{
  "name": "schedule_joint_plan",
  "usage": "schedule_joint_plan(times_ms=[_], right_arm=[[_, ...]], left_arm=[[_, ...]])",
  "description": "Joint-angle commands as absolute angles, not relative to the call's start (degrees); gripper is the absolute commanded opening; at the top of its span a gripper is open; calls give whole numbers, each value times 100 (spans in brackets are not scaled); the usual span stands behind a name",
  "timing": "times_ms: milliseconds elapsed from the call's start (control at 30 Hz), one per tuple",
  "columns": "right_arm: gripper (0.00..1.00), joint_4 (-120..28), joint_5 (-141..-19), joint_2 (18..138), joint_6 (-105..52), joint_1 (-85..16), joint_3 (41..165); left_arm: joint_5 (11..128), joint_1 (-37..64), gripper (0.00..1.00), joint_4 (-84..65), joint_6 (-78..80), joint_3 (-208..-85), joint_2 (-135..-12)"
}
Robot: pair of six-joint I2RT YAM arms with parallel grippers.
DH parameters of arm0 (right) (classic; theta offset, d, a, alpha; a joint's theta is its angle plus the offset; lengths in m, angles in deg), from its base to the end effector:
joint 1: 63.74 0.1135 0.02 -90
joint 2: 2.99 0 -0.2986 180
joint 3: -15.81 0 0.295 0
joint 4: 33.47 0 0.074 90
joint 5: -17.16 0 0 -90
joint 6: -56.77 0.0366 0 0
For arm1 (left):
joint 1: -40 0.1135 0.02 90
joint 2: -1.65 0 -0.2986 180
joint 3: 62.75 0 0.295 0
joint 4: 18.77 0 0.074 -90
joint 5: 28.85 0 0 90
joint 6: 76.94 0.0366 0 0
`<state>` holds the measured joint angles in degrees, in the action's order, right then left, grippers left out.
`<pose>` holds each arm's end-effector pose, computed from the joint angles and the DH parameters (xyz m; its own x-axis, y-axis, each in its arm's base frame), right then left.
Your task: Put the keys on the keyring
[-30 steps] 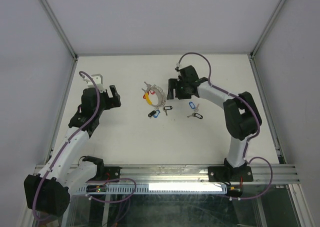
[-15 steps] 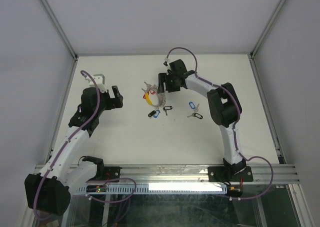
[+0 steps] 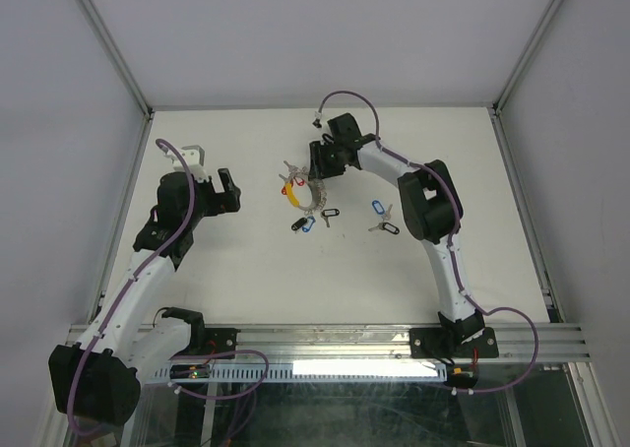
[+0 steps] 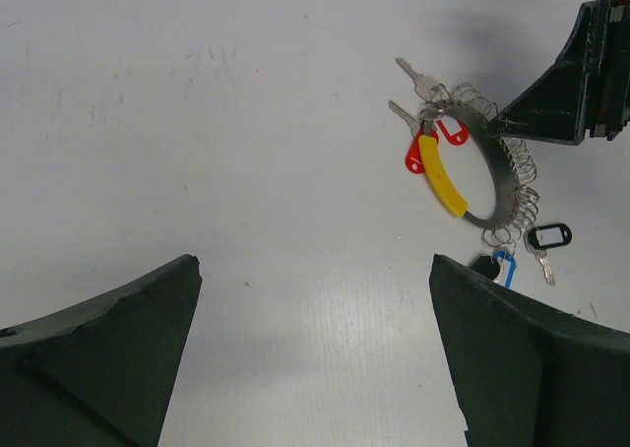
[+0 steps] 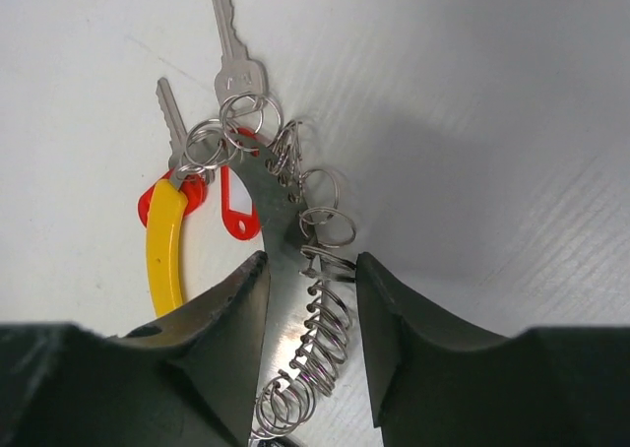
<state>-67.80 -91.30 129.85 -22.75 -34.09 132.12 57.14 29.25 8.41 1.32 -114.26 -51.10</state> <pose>0.4935 0.2943 0.1642 -0.7798 -0.2453 -0.5760 -0.5096 0.7832 0.3563 0.2278 -0.0406 0.2922 -0.4834 -0.1148 -0.8679 0.0279 0.9888 -0.1464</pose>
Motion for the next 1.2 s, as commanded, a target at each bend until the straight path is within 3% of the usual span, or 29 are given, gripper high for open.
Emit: schedule_joint_plan(times_ms=[0,233,333,433,900,1167], right_arm=[[39,-6820,-9492,12937,-2528,-3411,13134],[20,-6148,-9311,12447,-2392,-3420,12217],[7,-5916,-9340,12249,-2289,-3420,11921],[2,-5560,-9281,11972,-2128,-3420,11431],[0,-4158,-7887,9946,-756,-3335,8175],[1,-3788,-6906,8876,878,-2209,6646]], left_arm=[[5893,3012,99,659,175,-11570,-5067],[5883,3023,99,664,151,-11570,-5056],[5883,3024,99,670,147,-11571,-5052],[5879,3024,99,664,143,-11570,-5031],[5930,3024,99,664,124,-11567,-5082],[5948,3024,99,670,142,-11567,-5137]])
